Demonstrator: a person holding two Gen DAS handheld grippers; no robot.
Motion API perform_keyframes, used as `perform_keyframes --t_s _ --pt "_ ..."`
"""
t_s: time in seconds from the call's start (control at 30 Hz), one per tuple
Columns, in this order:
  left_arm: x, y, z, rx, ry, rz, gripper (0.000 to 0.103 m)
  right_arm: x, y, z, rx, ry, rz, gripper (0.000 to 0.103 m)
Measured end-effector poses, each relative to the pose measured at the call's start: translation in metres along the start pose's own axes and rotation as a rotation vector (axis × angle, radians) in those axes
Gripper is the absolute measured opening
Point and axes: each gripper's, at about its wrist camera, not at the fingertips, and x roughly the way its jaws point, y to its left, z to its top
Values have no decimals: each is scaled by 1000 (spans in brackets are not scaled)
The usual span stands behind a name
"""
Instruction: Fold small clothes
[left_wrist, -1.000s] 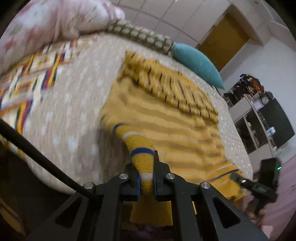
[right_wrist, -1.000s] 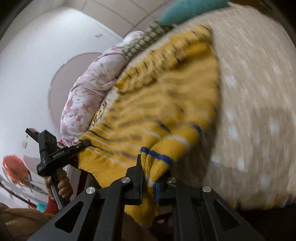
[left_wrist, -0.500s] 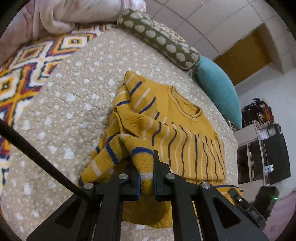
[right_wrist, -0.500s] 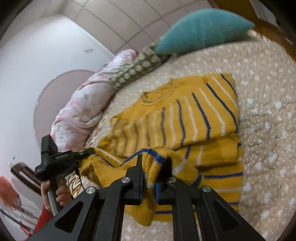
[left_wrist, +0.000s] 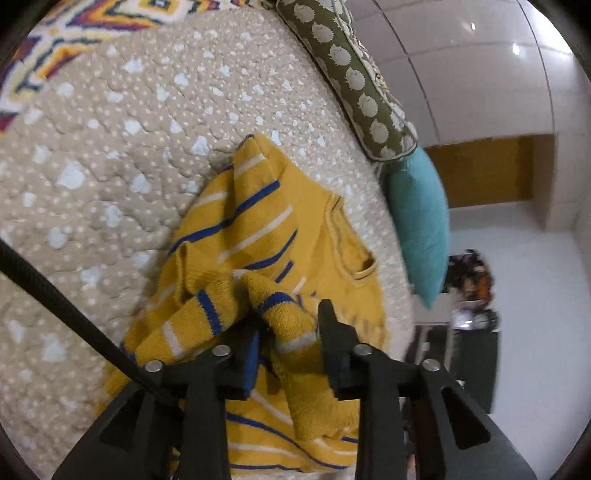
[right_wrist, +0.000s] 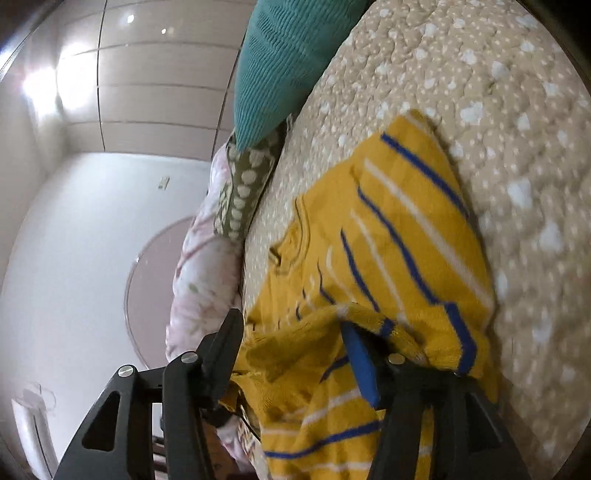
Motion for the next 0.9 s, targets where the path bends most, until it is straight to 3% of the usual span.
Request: perform_keyframes --t_s 0.1,0.23,0.33,0.43,0.57,0.6,0.67,0.73,0.83,0.9 --pt "-2 4 4 -25 6 -72 36 5 0 8 7 -10 12 62" --pt "-17 0 11 -38 -35 -171 54 4 -2 14 16 -35 19 62" --pt "-34 -14 12 4 -80 -184 67 -4 3 15 1 -67 9 67" --pt "-51 -28 9 89 -101 -115 68 -17 18 14 -64 -125 -60 71" --pt "-69 -45 -15 268 -133 100 68 -35 55 1 -212 -197 -195 73" --pt "-73 -45 -23 312 -141 156 68 -35 66 -6 -268 -182 -225 71" --pt "-83 -38 -44 395 -167 273 68 -28 89 -27 -400 -118 -272 47" --pt "-93 -27 -61 448 -178 337 68 -13 106 -51 -510 -32 -297 36" --pt "-109 -8 -94 526 -205 435 68 25 122 -91 -646 114 -321 28" --pt "-115 1 -112 560 -222 477 68 49 122 -107 -695 164 -371 25"
